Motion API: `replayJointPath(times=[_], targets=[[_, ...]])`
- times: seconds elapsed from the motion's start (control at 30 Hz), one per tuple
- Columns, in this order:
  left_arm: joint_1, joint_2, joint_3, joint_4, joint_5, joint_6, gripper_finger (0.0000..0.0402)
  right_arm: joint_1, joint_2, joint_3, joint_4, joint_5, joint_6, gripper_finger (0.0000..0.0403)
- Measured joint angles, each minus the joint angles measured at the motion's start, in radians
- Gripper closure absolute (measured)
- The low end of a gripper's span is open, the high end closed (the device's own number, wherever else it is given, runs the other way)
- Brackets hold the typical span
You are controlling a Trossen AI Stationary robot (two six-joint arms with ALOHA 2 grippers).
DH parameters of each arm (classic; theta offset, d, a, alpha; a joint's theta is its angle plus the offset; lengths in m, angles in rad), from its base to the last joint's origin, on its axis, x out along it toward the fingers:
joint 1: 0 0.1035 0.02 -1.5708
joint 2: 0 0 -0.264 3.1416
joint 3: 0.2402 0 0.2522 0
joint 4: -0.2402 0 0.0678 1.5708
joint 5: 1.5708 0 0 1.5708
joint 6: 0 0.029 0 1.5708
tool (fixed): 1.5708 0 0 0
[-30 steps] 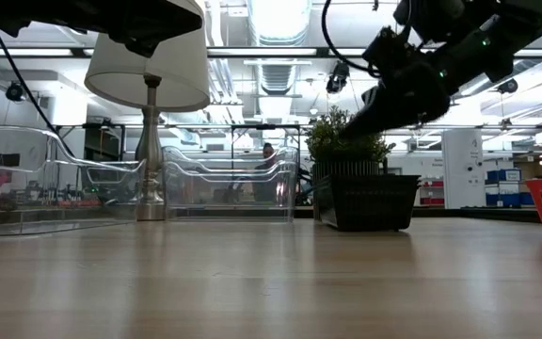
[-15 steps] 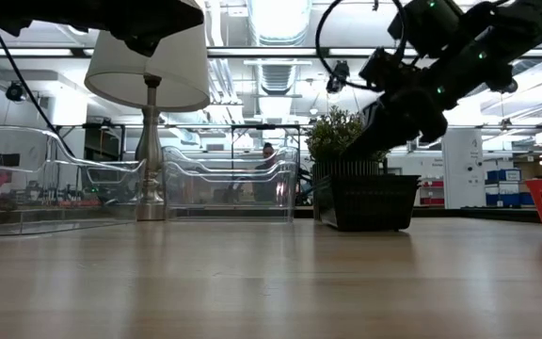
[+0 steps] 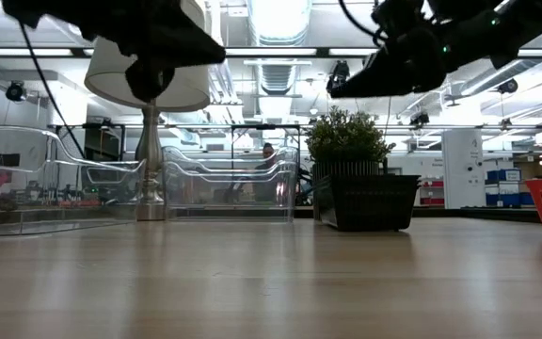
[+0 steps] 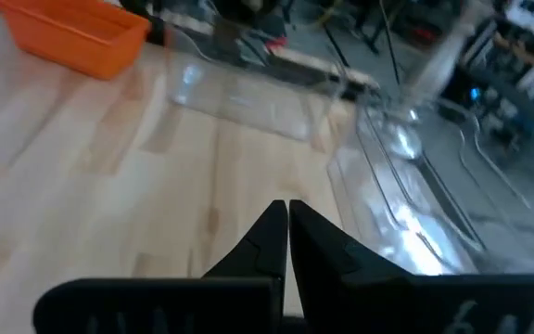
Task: Stack baskets by color
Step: Stack the bottom transparent bin on the top transparent bins
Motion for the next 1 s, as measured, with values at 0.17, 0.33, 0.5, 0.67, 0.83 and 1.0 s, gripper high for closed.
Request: replayJointPath(times=[0.17, 0.33, 0.5, 0.67, 0.83, 1.0], targets=[[-0.059, 0.118, 0.279, -0.583, 0.137, -0.376, 0.0392, 0.055, 0.000, 0.000, 0.017, 0.002, -0.045, 0.0394], [-0.151, 0.283, 0.568, -1.095, 0.425, -0.736, 0.0392, 0.071, -0.005, 0.000, 0.018, 0.003, -0.054, 0.0394], [-0.232, 0.391, 0.711, -1.270, 0.564, -0.871, 0.0392, 0.071, -0.005, 0.000, 0.018, 0.004, -0.055, 0.0394], [-0.262, 0.407, 0.731, -1.208, 0.564, -0.893, 0.0392, 0.076, -0.030, -0.001, 0.003, 0.004, 0.007, 0.0394], [-0.266, 0.404, 0.732, -1.168, 0.559, -0.797, 0.0392, 0.107, -0.120, 0.030, -0.254, 0.002, 0.154, 0.0394], [-0.236, 0.402, 0.731, -1.170, 0.498, -0.596, 0.0392, 0.135, -0.181, 0.127, -0.613, -0.005, 0.380, 0.0394]])
